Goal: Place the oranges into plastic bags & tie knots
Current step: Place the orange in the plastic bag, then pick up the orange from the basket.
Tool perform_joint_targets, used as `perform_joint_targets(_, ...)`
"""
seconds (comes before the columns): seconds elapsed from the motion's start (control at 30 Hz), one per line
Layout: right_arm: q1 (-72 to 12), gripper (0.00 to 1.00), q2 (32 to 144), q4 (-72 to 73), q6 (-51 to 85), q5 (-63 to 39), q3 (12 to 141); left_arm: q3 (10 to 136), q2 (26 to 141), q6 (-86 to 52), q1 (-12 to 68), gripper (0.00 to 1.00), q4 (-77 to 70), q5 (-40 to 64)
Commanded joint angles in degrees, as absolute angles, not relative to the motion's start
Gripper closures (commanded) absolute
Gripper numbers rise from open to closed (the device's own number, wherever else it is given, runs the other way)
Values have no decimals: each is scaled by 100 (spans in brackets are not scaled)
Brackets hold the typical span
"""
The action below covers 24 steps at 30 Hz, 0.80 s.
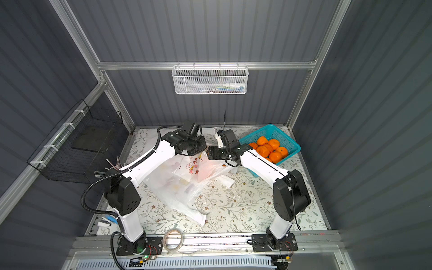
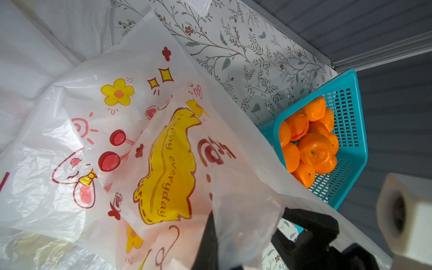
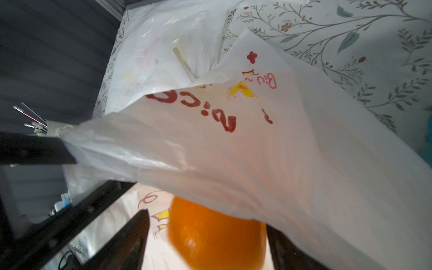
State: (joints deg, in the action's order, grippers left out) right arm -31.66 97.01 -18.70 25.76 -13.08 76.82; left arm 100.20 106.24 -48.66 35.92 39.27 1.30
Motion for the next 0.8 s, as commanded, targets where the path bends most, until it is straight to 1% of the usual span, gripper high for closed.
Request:
perform_joint_targets(0.0,-3162,12,9513,-1886,2558,-1308,7721,10020,10452,-4923,3551,95,3936,119)
perform_joint_targets(0.23,-3047,11,8655,-2425,2372,-1229,7891,9941,10478,-4923,3524,95,3946,88)
perform_joint_targets(0.4,-2759,11,7969,-2830,2226,-1124,7950,9905,10533,-4913,3516,95,3956,97)
perform_joint_targets(0.57,-1943,10,7558,-3257,2043,-1190,7806,9948,10569,-4909,3507,95,3938,131)
perform_joint_targets(0.77,-771,7,7753,-3545,1663,-1228,7565,9950,10573,-4904,3507,95,3913,128)
